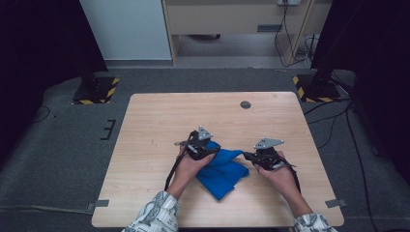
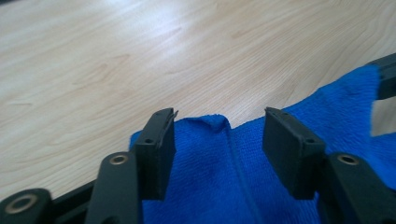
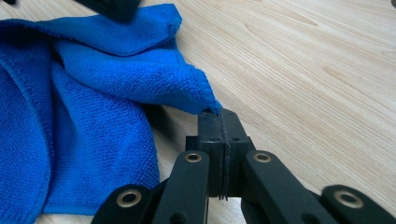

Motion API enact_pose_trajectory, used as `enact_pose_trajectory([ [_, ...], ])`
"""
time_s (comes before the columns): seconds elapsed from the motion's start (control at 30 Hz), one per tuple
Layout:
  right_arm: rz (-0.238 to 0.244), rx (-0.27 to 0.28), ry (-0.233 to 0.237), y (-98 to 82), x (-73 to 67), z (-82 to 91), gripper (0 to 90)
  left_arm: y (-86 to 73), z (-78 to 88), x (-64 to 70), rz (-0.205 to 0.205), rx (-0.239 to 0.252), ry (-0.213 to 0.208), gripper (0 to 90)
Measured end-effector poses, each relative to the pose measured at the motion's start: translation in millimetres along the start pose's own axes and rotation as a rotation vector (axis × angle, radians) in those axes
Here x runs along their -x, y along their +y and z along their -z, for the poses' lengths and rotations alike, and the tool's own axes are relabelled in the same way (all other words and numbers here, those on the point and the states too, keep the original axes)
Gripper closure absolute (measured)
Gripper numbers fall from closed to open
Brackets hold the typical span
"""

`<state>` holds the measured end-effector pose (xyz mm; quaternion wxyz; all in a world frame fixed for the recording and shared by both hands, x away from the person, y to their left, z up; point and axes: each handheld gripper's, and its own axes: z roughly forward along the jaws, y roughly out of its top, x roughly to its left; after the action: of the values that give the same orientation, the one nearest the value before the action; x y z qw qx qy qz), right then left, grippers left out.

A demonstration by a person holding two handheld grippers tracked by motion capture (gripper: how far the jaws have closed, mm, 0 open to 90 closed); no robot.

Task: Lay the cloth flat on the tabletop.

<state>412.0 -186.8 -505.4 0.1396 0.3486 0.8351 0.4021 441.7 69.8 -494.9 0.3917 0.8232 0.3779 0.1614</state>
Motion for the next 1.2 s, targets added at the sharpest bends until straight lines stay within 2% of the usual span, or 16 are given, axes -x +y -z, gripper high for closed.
enact_pose_trajectory([
  [0.03,0.000,0.000,0.000,0.0,0.0,0.0,89.7,0.0,0.0,0.0,0.000,0.000,0.000,41.9],
  [0.13,0.001,-0.003,0.005,-0.6,0.5,0.1,89.7,-2.3,-17.2,2.0,0.018,-0.035,0.018,37.7],
  [0.3,-0.001,0.001,0.009,-0.5,0.3,1.3,89.7,-6.9,-29.7,1.2,0.032,-0.071,0.039,42.0],
  [0.33,0.002,0.003,0.011,-0.2,0.3,2.0,89.7,-8.1,-31.6,1.5,0.016,-0.081,0.062,44.5],
  [0.37,0.002,0.003,0.011,-0.2,0.3,2.0,89.7,-8.1,-31.6,1.5,0.016,-0.081,0.062,48.1],
  [0.43,0.000,0.008,0.011,0.0,0.4,2.8,89.7,-8.7,-31.5,0.8,0.018,-0.075,0.056,59.0],
  [0.47,0.000,0.007,0.014,0.0,1.0,3.2,89.8,-9.2,-31.3,-0.1,0.008,-0.082,0.040,66.3],
  [0.53,0.001,0.006,0.013,-0.3,0.9,3.0,89.8,-9.1,-30.0,-0.7,0.008,-0.075,0.033,74.7],
  [0.63,0.002,0.004,0.012,-0.3,0.9,3.0,89.8,-7.3,-24.6,-2.7,0.012,-0.046,0.029,81.2],
  [0.7,0.002,0.001,0.009,-0.5,1.3,2.9,89.8,-4.0,-13.7,-8.4,0.024,-0.010,0.031,83.5],
  [0.83,-0.002,-0.005,0.007,-1.0,2.0,3.0,89.9,-2.8,0.1,-16.0,0.026,0.012,0.035,87.9],
  [0.97,-0.004,-0.007,0.002,-1.1,2.8,3.9,89.9,-5.3,14.3,-23.3,0.035,0.039,0.040,88.6],
  [1.13,-0.004,-0.013,-0.001,-1.8,3.1,2.3,89.8,-14.3,38.2,-32.8,0.025,0.073,0.066,88.8],
  [1.17,-0.004,-0.014,-0.001,-1.9,3.0,2.1,89.8,-14.3,38.2,-32.8,0.025,0.073,0.066,88.8],
  [1.2,-0.004,-0.014,-0.002,-1.8,3.0,2.0,89.8,-18.4,48.0,-38.1,0.033,0.089,0.074,88.9],
])
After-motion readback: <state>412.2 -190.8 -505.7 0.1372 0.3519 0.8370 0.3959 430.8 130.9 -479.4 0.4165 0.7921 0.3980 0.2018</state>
